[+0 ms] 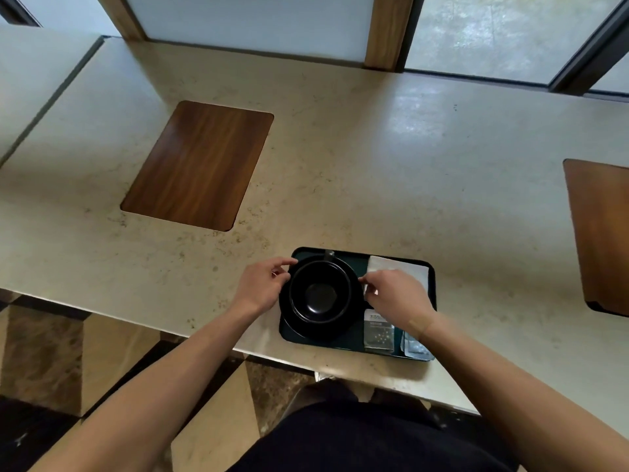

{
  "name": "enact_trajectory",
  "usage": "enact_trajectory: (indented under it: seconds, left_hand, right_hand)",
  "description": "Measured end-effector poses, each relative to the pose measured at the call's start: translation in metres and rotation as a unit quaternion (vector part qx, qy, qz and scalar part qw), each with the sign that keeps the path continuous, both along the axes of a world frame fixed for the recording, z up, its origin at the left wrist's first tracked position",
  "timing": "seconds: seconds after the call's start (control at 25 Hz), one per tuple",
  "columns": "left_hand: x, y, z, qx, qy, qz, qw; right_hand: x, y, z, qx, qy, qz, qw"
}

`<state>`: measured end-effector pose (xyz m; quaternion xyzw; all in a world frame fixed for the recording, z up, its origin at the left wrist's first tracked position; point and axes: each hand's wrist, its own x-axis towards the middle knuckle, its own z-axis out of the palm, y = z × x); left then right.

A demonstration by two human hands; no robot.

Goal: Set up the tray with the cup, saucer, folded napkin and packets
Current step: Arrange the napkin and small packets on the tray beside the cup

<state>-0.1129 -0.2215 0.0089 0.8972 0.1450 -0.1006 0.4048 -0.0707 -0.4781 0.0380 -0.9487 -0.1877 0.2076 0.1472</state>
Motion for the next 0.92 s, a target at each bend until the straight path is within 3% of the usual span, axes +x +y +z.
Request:
enact_trajectory:
  seconds: [0.32, 0.6, 0.92]
  left_hand:
    - [0.006, -0.001, 0.006, 0.045, -0.035, -0.005, 0.998]
    - [-0.061, -0.003, -0.004, -0.026, 0.014, 0.065, 0.997]
    - [-0.040, -0.001, -0.002, -0.022, 0.010, 0.055, 0.998]
  right_hand:
    - [0.007, -0.009, 0.002, 0.017, 0.016, -0.012, 1.000]
    - [0.025, 0.012, -0.002, 0.032, 0.061, 0.014, 0.998]
    - [0.024, 0.010, -0.003, 0.022, 0.075, 0.010, 0.997]
